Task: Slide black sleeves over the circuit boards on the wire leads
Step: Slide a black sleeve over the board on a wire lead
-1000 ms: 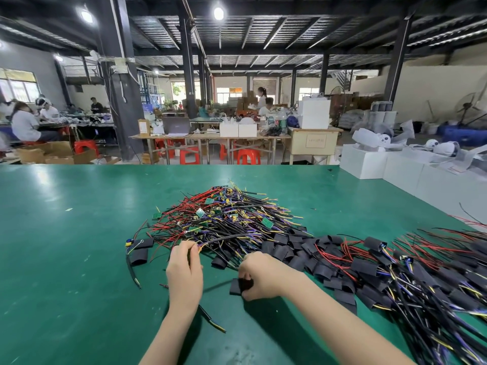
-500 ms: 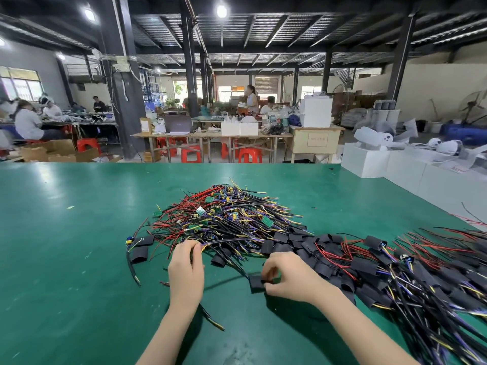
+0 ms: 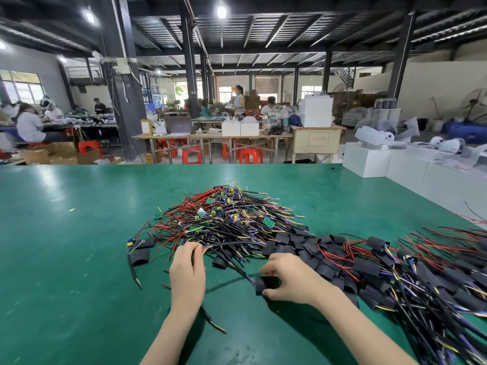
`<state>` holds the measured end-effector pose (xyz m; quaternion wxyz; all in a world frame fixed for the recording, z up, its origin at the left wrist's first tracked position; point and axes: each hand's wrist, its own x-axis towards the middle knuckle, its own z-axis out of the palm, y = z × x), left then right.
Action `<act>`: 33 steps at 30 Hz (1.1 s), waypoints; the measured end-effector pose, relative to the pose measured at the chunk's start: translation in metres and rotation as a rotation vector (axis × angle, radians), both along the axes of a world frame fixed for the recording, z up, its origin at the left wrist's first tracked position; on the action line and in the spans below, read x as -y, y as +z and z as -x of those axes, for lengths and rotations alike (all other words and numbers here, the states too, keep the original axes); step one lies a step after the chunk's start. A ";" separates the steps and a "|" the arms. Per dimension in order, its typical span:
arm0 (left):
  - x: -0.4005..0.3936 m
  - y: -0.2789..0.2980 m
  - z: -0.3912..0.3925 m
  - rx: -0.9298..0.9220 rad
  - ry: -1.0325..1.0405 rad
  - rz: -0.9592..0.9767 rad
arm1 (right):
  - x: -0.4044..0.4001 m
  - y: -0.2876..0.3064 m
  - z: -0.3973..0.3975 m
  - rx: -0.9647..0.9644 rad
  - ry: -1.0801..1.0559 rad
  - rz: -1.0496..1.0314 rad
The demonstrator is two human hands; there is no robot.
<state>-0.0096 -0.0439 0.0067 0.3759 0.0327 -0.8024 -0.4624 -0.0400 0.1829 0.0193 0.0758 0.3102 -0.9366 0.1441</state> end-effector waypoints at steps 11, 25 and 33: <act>-0.003 -0.002 -0.001 -0.015 -0.098 0.003 | -0.034 -0.009 -0.010 -0.091 -0.239 0.564; -0.008 0.000 -0.004 -0.054 -0.157 0.047 | -0.035 -0.011 -0.009 -0.099 -0.121 0.579; -0.009 0.002 -0.006 -0.028 -0.232 0.096 | -0.035 -0.009 -0.015 -0.280 -0.091 0.258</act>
